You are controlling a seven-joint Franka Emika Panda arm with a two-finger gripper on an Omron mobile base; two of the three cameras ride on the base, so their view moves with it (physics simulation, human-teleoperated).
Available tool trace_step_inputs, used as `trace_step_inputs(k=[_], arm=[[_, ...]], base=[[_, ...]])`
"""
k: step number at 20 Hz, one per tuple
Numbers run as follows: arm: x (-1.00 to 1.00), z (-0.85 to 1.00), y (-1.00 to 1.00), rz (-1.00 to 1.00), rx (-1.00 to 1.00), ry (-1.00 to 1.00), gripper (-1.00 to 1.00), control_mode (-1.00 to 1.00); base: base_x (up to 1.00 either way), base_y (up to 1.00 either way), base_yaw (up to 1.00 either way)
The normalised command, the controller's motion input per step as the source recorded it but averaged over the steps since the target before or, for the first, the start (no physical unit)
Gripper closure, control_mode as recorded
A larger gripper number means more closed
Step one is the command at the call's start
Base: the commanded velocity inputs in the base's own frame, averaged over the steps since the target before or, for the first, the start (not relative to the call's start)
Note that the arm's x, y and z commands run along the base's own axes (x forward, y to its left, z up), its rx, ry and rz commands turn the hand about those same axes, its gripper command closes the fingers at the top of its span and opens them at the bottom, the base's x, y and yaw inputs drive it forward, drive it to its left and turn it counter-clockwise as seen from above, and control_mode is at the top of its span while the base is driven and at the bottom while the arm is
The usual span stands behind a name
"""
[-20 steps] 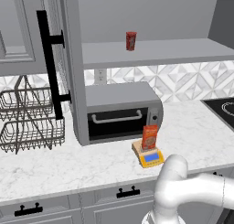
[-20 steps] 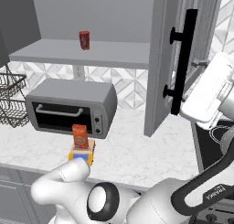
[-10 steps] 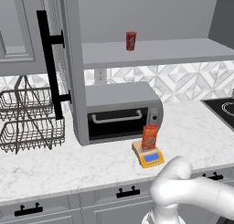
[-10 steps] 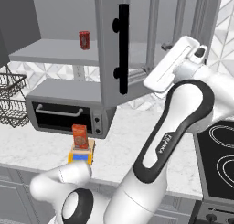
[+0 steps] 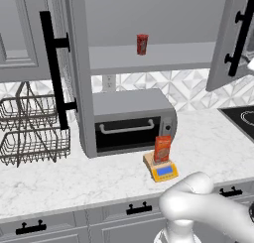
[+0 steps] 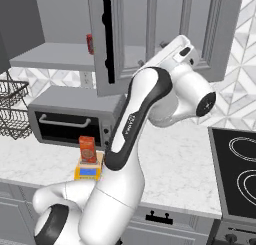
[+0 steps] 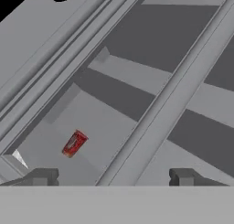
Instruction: Pick the boxed food and place it on the digital scale for weighing, and close the cabinet.
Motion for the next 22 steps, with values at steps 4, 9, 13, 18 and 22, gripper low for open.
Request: trace_step_inputs(k=[4, 9, 13, 18, 22], arm=[[0.98, 0.00, 0.00, 0.00, 0.00, 0.15, -1.00, -1.00], [0.74, 0.00, 0.00, 0.00, 0.00, 0.07, -1.00, -1.00], [0.66, 0.00, 0.00, 0.00, 0.00, 0.00, -1.00, -1.00], [0.90, -0.08, 0.04, -0.04, 0.00, 0.00, -1.00, -1.00], [0.75, -0.02, 0.03, -0.05, 0.00, 0.00, -1.00, -1.00]], base=[[0.00, 0.00, 0.00], [0.00, 0.00, 0.00], [0.00, 0.00, 0.00], [0.00, 0.00, 0.00], [0.00, 0.00, 0.00]])
